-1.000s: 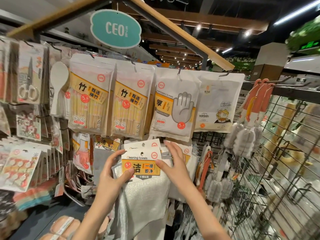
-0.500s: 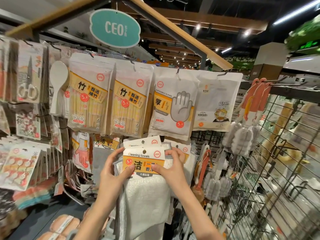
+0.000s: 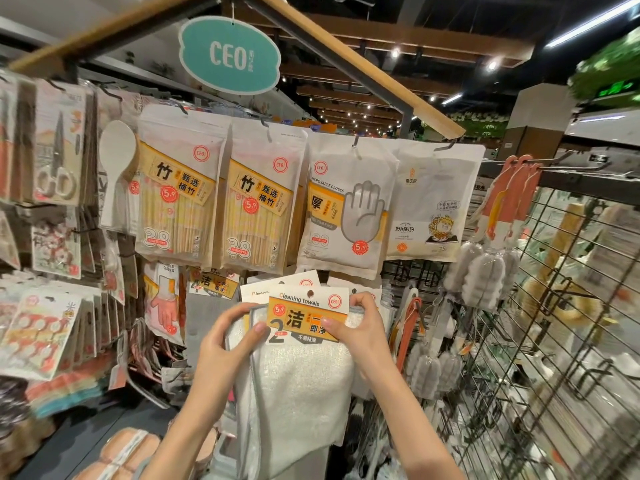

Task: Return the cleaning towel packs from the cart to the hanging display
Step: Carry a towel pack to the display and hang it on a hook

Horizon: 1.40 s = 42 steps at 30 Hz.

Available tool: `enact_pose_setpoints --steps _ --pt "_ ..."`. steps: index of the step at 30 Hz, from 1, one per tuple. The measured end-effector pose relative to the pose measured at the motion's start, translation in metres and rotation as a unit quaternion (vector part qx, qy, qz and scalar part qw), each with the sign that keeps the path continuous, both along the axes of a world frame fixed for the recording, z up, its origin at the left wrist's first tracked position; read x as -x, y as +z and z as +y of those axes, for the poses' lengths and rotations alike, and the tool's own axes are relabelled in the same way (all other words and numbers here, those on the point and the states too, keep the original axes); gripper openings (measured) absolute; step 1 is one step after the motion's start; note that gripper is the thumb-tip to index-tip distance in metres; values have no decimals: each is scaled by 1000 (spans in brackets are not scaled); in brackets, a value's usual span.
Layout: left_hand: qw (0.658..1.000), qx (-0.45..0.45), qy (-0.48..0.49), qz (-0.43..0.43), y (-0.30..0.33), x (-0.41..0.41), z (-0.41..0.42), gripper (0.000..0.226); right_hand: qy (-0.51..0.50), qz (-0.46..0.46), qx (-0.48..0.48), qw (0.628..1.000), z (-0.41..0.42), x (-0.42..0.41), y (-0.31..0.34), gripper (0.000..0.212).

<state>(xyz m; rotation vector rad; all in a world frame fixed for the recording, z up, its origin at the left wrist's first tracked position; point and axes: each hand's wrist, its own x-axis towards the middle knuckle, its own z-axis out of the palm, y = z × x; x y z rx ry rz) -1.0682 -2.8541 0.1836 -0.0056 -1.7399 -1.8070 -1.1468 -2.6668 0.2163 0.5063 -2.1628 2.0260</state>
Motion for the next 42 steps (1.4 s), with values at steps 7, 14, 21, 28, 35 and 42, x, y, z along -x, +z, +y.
enact_pose_setpoints --steps 7,14,21,28,35,42 --pt "1000 0 10 2 -5 2 -2 28 -27 1 3 1000 8 6 -7 38" --pt "998 -46 39 10 -11 2 -21 35 -83 -34 25 996 38 25 -22 36" --pt "997 -38 55 42 -12 0 -25 30 -113 -35 5 993 43 36 -42 33" --pt "996 -46 58 43 -8 1 -31 31 -151 -40 6 988 47 56 -42 33" --pt "997 -34 59 37 -9 1 -32 32 -173 -57 -4 983 44 75 -47 29" --pt "997 -28 60 35 -9 5 -29 29 -218 15 -51 974 35 89 -45 25"
